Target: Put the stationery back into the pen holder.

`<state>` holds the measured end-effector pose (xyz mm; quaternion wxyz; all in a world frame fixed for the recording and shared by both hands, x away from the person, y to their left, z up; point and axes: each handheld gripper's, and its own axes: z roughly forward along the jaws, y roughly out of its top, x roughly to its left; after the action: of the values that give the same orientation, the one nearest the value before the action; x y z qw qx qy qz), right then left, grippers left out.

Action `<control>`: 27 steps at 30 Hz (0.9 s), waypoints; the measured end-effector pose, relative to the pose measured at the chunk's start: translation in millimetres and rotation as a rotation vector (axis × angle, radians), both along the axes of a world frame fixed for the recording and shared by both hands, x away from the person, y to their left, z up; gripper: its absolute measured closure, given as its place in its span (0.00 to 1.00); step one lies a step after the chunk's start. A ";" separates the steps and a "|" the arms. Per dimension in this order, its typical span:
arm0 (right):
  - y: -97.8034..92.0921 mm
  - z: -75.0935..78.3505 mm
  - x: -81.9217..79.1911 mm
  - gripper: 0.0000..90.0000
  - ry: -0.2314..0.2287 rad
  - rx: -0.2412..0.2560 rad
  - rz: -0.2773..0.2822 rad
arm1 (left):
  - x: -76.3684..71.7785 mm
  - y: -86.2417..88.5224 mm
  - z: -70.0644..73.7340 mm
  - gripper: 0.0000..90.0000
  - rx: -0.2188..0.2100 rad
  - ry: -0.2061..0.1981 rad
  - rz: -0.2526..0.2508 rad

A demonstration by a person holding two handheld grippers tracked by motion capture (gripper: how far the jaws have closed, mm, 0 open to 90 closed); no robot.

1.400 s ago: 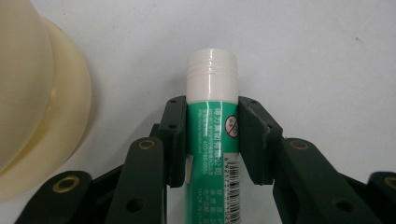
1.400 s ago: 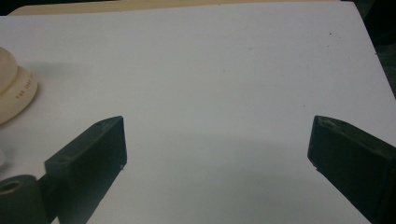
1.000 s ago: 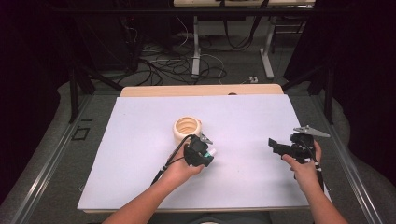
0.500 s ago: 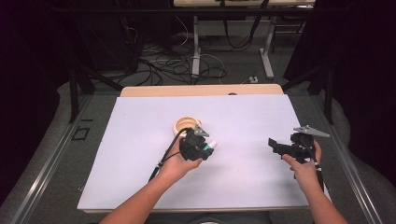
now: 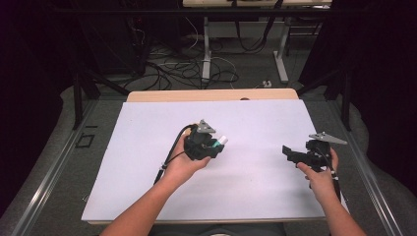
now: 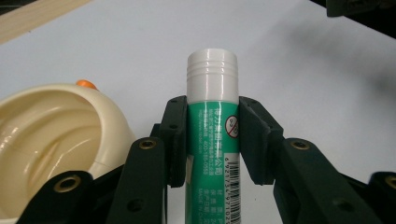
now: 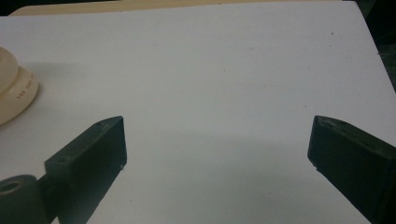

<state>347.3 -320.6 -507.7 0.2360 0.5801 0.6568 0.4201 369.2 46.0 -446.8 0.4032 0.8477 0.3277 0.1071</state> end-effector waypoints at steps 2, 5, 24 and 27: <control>0.0 -0.1 0.1 0.05 0.000 -0.001 0.000 | 1.3 2.0 4.2 0.72 -0.013 -0.012 0.003; -0.1 -0.2 0.1 0.05 0.001 0.001 0.000 | 3.9 5.3 9.4 0.72 -0.034 -0.036 0.010; -0.3 -0.4 0.3 0.05 0.003 0.000 0.000 | 26.1 30.9 21.6 0.72 -0.174 -0.180 0.105; -0.1 -0.4 0.3 0.05 0.003 -0.001 0.000 | 28.7 32.9 21.1 0.72 -0.185 -0.201 0.118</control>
<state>347.6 -320.7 -508.1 0.2353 0.5806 0.6574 0.4187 397.9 79.0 -425.7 0.5035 0.7711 0.3434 0.1844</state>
